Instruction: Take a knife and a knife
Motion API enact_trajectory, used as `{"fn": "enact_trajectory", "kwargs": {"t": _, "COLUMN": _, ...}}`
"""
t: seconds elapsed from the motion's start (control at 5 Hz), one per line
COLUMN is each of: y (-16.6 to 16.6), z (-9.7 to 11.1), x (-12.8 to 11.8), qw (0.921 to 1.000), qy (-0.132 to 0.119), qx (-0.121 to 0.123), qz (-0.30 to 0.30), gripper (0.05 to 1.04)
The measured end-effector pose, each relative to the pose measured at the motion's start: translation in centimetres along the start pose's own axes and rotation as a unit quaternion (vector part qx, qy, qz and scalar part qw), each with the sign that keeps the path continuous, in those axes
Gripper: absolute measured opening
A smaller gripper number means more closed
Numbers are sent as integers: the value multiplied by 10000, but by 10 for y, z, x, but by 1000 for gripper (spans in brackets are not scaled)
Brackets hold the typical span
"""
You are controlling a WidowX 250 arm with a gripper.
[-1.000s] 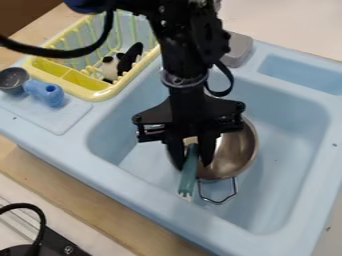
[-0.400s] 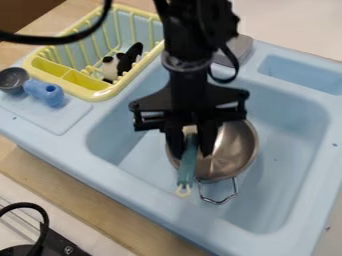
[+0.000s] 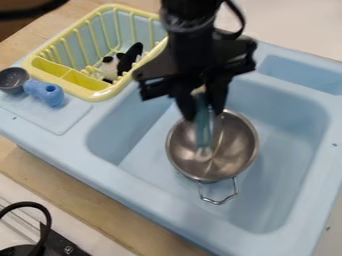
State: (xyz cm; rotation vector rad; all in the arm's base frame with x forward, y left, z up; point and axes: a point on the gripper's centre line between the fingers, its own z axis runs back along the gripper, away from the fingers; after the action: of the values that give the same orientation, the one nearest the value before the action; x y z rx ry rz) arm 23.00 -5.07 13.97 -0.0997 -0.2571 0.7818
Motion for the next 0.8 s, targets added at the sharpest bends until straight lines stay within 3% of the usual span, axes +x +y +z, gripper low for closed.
{"fn": "enact_trajectory", "kwargs": {"t": 0.2, "y": -22, "z": 5, "x": 10, "qw": 9987, "qy": -146, "qx": -99, "qz": 468, "gripper": 305}}
{"fn": "enact_trajectory", "kwargs": {"t": 0.4, "y": -45, "z": 4, "x": 19, "qw": 9913, "qy": -470, "qx": -131, "qz": 1224, "gripper": 305}}
{"fn": "enact_trajectory", "kwargs": {"t": 0.6, "y": -69, "z": -1, "x": 21, "qw": 9820, "qy": -625, "qx": -29, "qz": 1784, "gripper": 305}}
{"fn": "enact_trajectory", "kwargs": {"t": 0.8, "y": -87, "z": -8, "x": 18, "qw": 9644, "qy": -719, "qx": 59, "qz": 2544, "gripper": 305}}
